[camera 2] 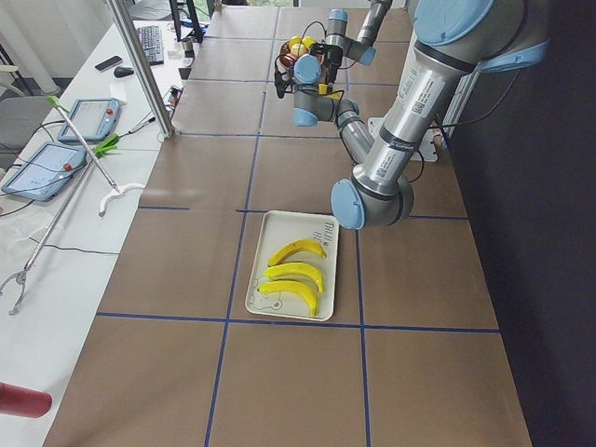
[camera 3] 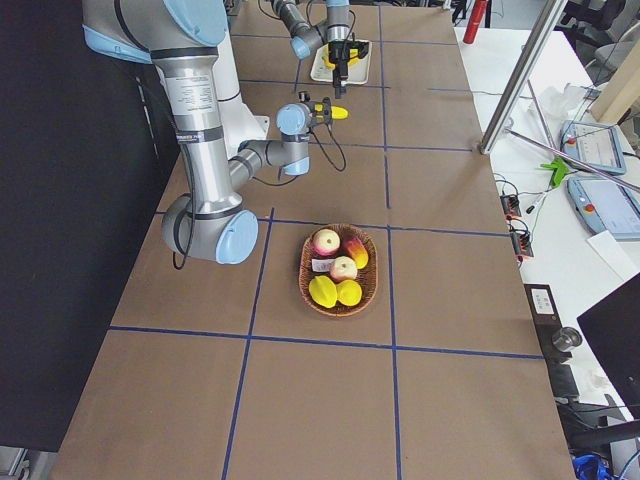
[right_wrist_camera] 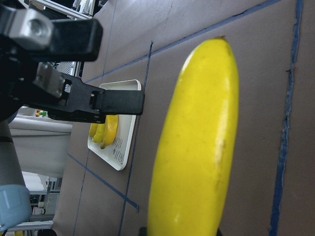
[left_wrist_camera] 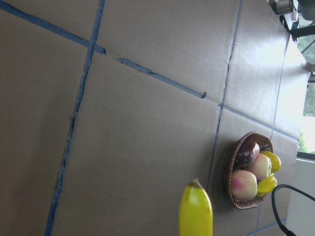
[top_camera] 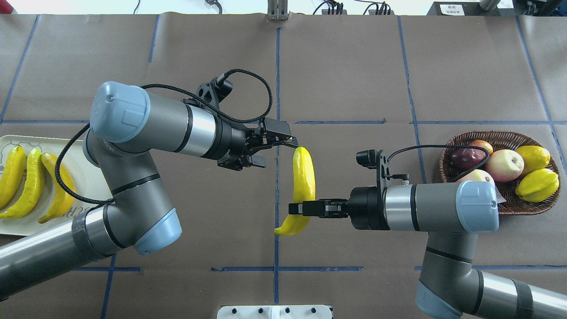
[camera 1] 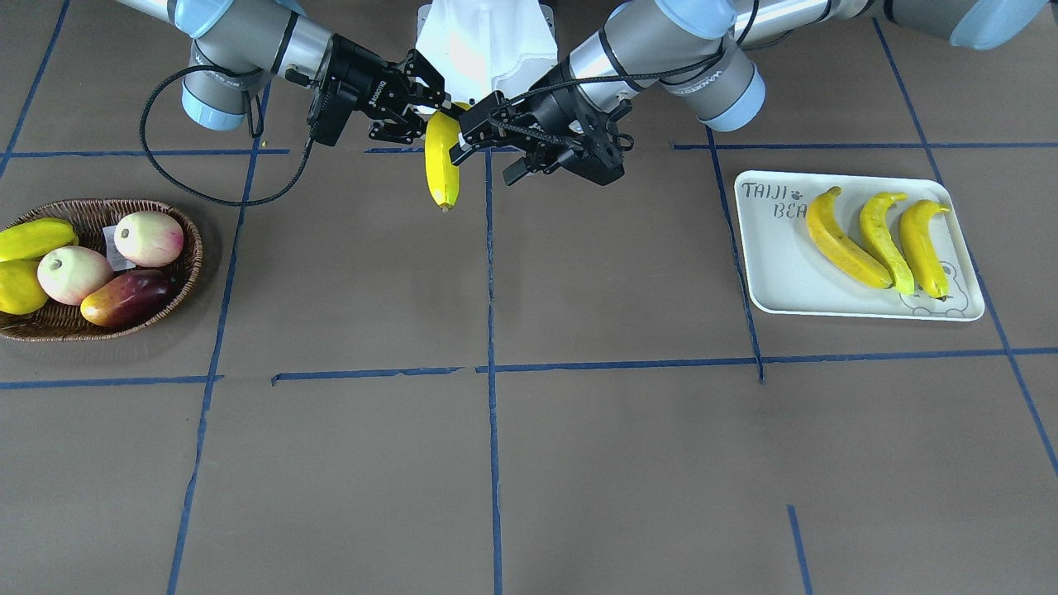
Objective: Transfer all bananas from basket to plate
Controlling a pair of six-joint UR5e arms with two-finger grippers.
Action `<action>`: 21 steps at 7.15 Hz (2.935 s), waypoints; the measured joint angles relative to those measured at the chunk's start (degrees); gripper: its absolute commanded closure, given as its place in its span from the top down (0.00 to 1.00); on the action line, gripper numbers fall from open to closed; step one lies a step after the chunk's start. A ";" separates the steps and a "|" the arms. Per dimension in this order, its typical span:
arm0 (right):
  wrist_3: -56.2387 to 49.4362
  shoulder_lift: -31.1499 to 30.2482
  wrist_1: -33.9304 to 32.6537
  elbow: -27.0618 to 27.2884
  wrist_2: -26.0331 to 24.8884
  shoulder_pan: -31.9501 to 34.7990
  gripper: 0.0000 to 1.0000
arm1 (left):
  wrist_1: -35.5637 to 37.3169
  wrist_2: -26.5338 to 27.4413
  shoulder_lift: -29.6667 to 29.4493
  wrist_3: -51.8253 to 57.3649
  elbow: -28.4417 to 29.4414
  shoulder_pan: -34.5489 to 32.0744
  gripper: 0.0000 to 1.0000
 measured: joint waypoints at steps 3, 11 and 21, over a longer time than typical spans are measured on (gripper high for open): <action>0.00 0.04 0.00 -0.03 -0.23 -0.11 0.02 | -0.12 3.98 -2.72 -0.07 3.17 3.50 0.89; 0.37 0.06 0.00 0.00 -0.11 -0.01 1.00 | 0.22 4.46 -3.34 -0.49 4.13 4.04 0.00; -25.75 -1.50 -60.49 18.68 20.28 31.04 1.00 | 36.83 4.70 22.66 25.39 -14.71 -11.33 0.00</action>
